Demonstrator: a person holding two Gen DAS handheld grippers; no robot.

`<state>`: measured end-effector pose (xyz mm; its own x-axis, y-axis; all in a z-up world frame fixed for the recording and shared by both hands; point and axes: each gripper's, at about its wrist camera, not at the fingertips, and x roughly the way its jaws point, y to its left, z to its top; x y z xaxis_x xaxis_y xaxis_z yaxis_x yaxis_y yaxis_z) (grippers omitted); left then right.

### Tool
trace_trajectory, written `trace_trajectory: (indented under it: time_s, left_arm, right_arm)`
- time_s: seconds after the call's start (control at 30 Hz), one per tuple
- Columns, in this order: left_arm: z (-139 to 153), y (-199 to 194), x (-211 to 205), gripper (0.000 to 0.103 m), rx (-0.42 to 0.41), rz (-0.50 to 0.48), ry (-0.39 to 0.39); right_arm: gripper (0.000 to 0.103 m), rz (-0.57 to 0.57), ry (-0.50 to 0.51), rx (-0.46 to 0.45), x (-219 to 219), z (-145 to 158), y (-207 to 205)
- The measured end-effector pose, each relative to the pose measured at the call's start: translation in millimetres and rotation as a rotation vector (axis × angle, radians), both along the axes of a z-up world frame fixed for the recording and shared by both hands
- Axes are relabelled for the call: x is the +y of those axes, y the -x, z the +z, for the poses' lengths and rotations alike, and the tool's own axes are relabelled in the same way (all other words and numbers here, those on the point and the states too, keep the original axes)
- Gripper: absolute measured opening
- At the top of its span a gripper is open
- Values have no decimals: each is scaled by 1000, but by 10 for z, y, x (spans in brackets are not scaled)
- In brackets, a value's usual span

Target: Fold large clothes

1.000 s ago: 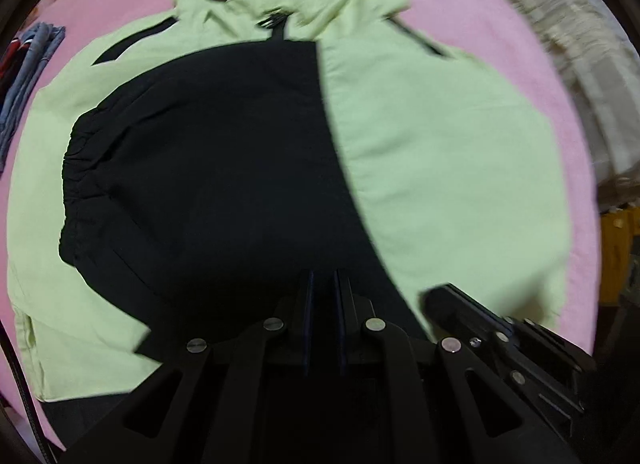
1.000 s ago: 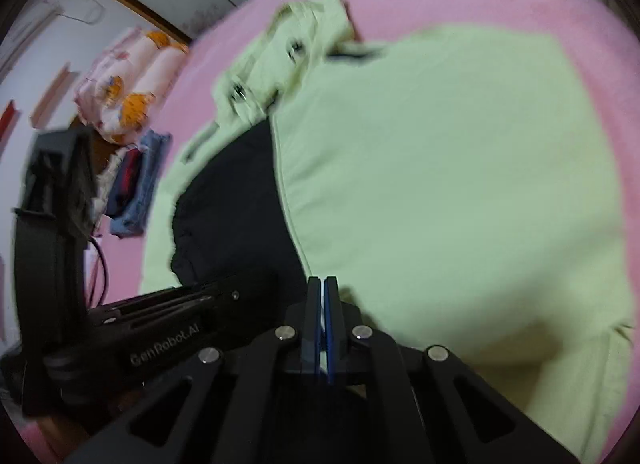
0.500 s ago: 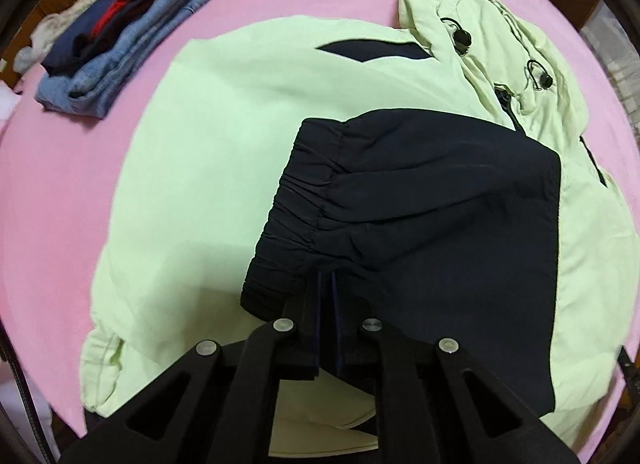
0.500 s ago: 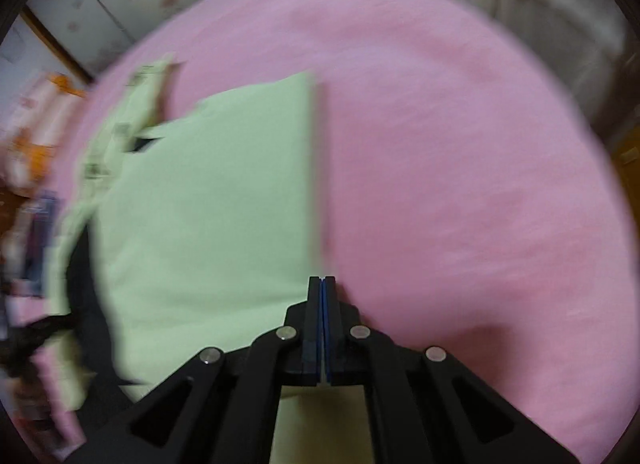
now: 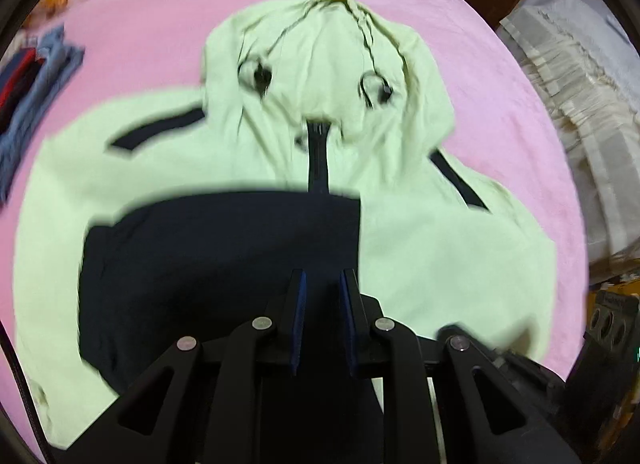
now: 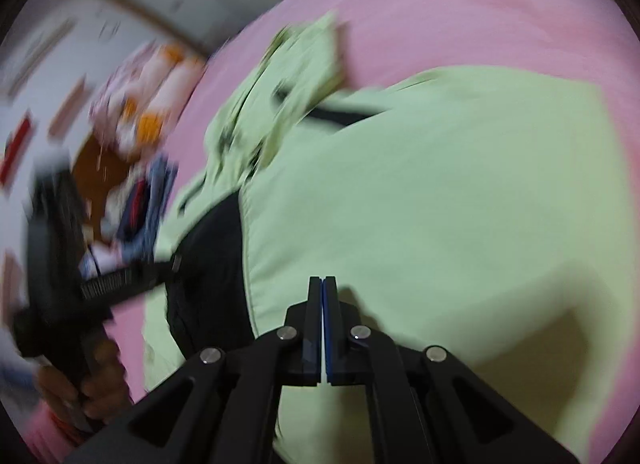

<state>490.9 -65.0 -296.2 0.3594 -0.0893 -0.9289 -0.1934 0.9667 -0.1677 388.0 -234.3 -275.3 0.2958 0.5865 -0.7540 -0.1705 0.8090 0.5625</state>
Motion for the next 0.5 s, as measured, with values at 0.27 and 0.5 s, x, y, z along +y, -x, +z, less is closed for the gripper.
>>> trace_trajectory:
  time_s: [0.27,0.5]
  left_arm:
    - [-158,-184,461,15,20,67,-187]
    - [-206,62,1106,14,10,181,-105]
  right_arm:
    - [0,-56,44,-82,-130,-13,-393]
    - [0,-377,177,-54,-1134,96,-450]
